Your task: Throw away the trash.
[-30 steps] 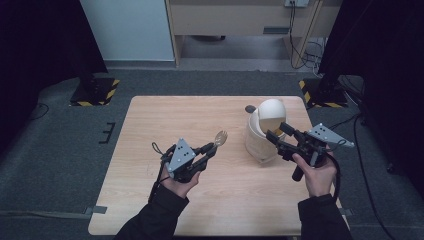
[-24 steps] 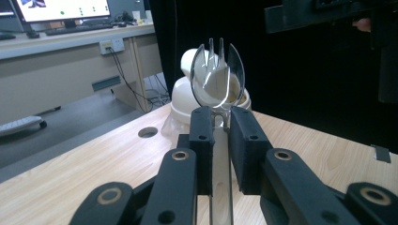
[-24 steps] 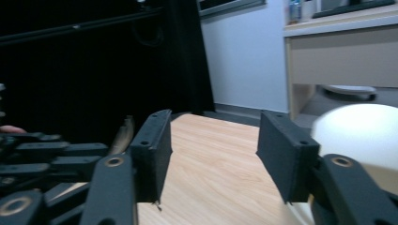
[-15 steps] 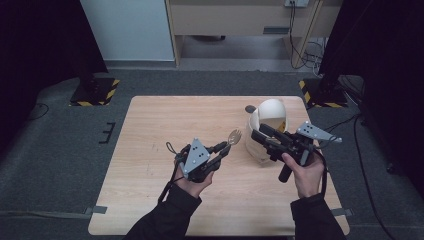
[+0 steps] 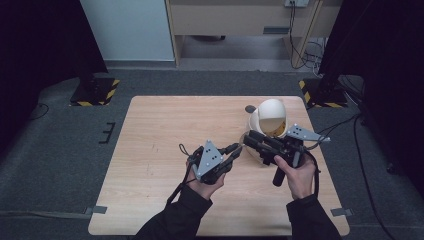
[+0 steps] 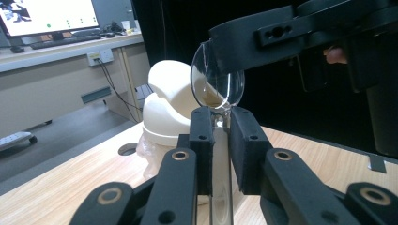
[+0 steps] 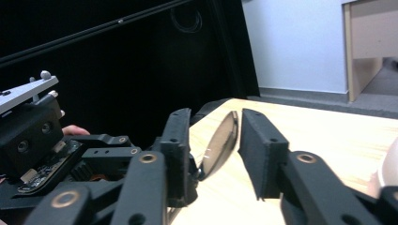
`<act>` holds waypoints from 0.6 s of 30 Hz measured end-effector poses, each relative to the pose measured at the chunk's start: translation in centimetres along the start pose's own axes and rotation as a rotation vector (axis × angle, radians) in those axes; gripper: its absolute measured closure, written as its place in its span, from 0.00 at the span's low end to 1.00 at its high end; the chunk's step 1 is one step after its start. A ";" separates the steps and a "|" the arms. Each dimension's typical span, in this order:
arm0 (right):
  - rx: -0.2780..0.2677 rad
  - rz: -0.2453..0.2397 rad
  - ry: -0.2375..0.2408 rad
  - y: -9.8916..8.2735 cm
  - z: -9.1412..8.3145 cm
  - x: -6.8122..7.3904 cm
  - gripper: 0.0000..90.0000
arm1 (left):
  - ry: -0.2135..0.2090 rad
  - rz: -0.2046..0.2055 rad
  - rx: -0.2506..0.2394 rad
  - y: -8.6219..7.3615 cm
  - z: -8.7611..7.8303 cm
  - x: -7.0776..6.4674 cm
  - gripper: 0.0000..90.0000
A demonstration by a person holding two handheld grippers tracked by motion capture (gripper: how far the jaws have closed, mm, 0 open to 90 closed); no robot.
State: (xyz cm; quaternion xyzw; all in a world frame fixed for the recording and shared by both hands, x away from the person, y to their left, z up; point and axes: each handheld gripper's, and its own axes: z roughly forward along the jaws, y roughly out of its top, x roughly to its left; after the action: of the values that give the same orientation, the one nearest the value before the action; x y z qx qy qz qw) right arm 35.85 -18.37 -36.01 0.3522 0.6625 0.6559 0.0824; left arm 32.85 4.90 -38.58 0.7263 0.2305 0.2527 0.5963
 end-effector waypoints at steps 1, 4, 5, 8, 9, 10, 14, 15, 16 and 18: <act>-0.001 0.001 0.001 0.0 0.0 0.1 0.76 | -0.003 -0.003 0.000 0.0 0.0 0.0 0.88; 0.002 -0.001 0.000 -0.1 0.1 0.2 0.86 | -0.006 -0.006 -0.004 0.1 0.0 0.0 0.88; -0.006 0.002 0.003 -0.2 0.0 0.3 0.91 | -0.008 -0.007 -0.004 0.0 0.1 0.0 0.88; -0.010 -0.009 -0.007 -0.2 -0.1 0.3 0.93 | -0.019 -0.024 -0.008 0.0 0.1 -0.1 0.88; -0.013 -0.016 -0.009 -0.1 -0.2 0.3 0.94 | -0.022 -0.030 -0.009 0.0 0.1 -0.1 0.88; -0.013 -0.016 -0.009 -0.1 -0.2 0.3 0.94 | -0.026 -0.037 -0.008 0.0 0.0 -0.1 0.88; -0.032 -0.035 -0.019 0.3 -0.8 0.3 0.94 | -0.037 -0.064 0.000 -0.2 -0.7 0.4 0.81; -0.040 -0.040 -0.025 0.4 -1.0 0.3 0.94 | -0.036 -0.069 0.004 -0.3 -1.0 0.7 0.80; -0.046 -0.047 -0.030 0.6 -1.2 0.3 0.94 | -0.032 -0.071 0.015 -0.5 -1.4 1.0 0.79; -0.062 -0.056 -0.045 0.9 -1.7 0.2 0.94 | -0.019 -0.088 0.036 -1.0 -2.2 1.9 0.77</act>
State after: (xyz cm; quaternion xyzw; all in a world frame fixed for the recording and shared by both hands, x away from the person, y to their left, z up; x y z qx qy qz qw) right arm 35.07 -19.75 -34.88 0.3455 0.6493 0.6657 0.1263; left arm 32.87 7.97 -39.02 0.7285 0.2610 0.2151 0.5957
